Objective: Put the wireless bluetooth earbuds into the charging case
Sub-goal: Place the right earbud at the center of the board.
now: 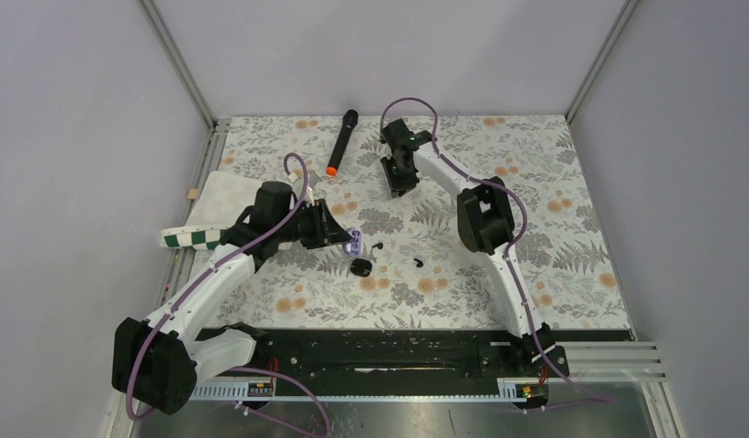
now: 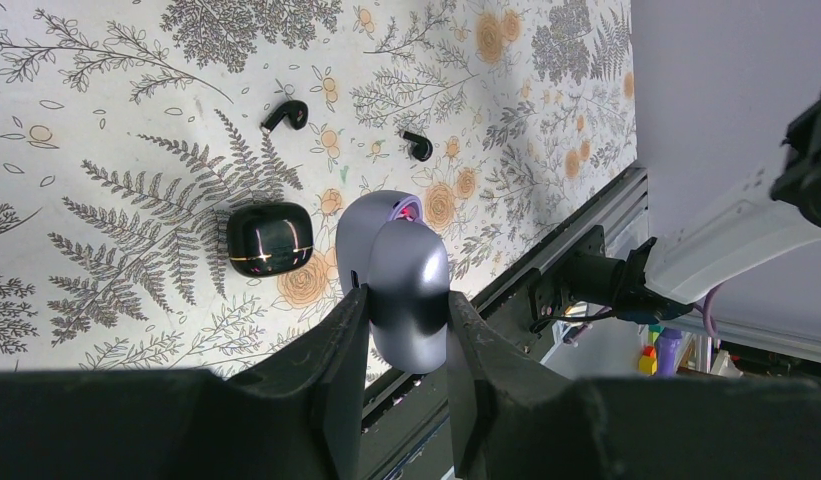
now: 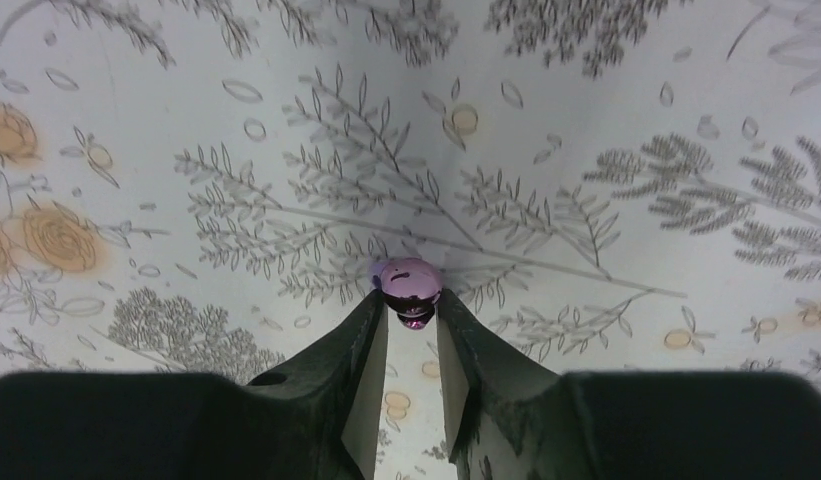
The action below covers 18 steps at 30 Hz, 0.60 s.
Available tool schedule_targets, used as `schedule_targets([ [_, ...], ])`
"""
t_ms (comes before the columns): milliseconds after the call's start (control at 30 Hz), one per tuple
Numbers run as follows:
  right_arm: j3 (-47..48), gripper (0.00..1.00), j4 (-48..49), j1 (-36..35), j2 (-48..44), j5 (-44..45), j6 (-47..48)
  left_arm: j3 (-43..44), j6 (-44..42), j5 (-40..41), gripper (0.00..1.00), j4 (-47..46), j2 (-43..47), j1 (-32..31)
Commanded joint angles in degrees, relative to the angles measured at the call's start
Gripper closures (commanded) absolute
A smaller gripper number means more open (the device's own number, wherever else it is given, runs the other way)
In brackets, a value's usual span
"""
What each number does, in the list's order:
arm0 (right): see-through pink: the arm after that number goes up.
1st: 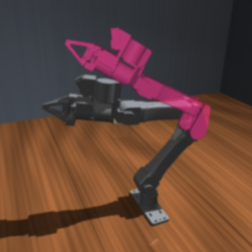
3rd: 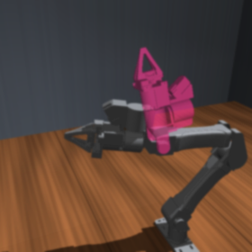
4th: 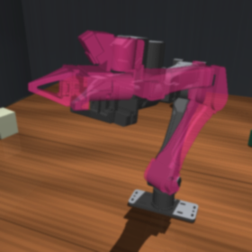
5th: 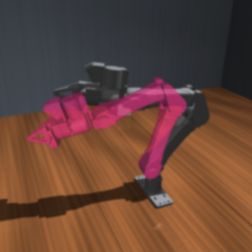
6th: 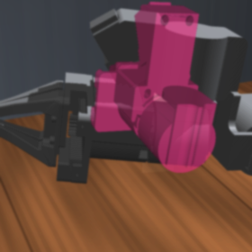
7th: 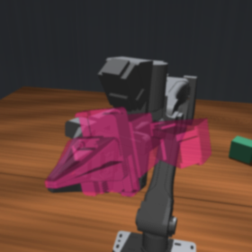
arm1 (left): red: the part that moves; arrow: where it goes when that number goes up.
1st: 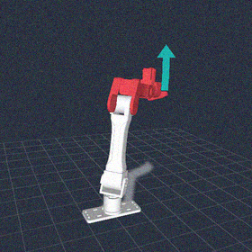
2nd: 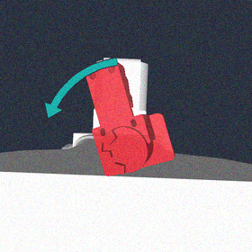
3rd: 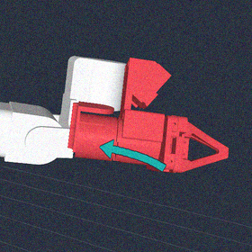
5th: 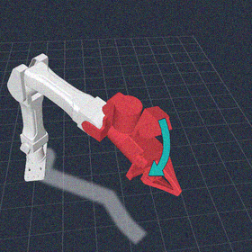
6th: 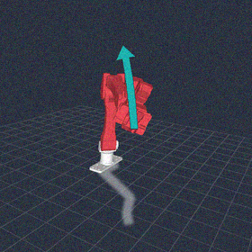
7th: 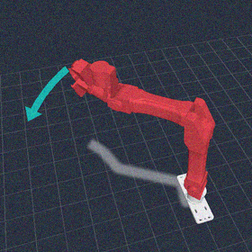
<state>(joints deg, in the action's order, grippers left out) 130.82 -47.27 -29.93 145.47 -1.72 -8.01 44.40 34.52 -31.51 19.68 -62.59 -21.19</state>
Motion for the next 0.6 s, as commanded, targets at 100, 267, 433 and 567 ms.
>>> schedule_targets([
  [100,-14.5,0.72,4.1,0.2,-9.5,-1.8,0.1,0.0,-0.7,-0.7,1.00,-2.0,1.4,0.4],
  [267,-25.6,0.73,7.0,0.1,-16.7,-2.7,2.0,-0.3,-0.4,-1.1,1.00,-2.6,1.0,0.4],
  [433,-38.9,0.74,7.6,0.1,-25.1,-2.8,5.2,-0.3,-0.1,-1.7,1.00,-3.5,0.4,0.4],
  [567,-48.0,0.74,8.0,0.3,-31.5,1.0,7.5,-0.2,0.1,-2.3,1.00,-4.0,-0.3,0.4],
])
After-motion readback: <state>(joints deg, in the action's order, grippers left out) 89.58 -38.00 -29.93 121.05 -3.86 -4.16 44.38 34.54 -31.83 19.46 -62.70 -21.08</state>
